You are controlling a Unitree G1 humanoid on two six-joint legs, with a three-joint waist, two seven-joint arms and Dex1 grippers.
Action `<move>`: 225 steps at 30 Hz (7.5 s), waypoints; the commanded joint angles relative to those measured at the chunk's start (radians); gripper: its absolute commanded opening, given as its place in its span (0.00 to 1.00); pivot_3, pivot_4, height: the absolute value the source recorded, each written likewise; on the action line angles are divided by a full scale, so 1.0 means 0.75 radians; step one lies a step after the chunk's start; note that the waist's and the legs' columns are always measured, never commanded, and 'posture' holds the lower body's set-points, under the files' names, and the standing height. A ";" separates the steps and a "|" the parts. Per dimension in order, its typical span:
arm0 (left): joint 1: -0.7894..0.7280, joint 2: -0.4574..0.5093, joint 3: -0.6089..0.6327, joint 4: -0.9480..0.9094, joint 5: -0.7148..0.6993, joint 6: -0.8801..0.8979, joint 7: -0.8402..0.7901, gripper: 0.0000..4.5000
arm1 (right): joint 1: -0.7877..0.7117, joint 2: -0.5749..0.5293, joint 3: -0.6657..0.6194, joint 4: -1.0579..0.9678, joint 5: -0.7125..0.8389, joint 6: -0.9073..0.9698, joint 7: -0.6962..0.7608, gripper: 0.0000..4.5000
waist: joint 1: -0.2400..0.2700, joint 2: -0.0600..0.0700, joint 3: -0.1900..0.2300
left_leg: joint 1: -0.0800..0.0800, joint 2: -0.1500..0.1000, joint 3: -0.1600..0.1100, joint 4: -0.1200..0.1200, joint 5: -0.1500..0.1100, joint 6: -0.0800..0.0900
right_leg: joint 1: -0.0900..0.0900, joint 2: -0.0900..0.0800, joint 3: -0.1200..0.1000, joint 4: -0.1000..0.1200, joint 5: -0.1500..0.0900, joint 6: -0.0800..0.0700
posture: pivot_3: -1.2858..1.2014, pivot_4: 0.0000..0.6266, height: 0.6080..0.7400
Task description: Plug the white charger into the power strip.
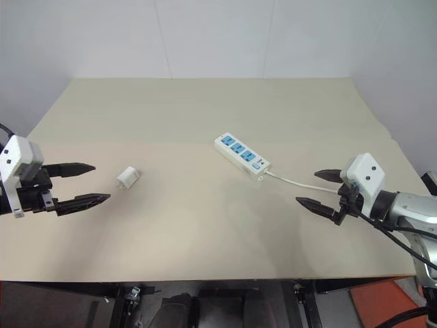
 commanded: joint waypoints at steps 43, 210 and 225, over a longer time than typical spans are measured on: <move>-0.104 -0.020 -0.080 -0.046 -0.069 -0.014 0.011 1.00 | -0.833 0.581 0.551 1.387 -0.535 -0.580 -0.100 0.57 | -0.043 -0.004 -0.002 | 0.010 0.000 0.000 0.001 0.000 0.000 | 0.003 0.001 0.006 0.005 0.001 -0.001 | 0.52 0.24 1.00; -1.832 -0.671 -1.375 2.223 1.306 0.295 -0.139 1.00 | -0.291 0.889 0.682 0.638 -0.335 -0.594 0.029 0.77 | -0.064 -0.014 -0.006 | -0.001 0.022 -0.003 0.001 -0.003 0.000 | -0.005 0.033 0.011 0.006 0.004 -0.008 | 0.52 0.24 1.00; -1.774 -0.693 -1.259 2.226 1.302 0.298 -0.012 0.61 | -0.271 0.875 0.680 0.602 -0.322 -0.559 0.023 0.77 | -0.060 -0.015 -0.006 | -0.001 0.021 -0.004 0.001 -0.003 0.000 | -0.005 0.033 0.011 0.007 0.004 -0.008 | 0.52 0.24 1.00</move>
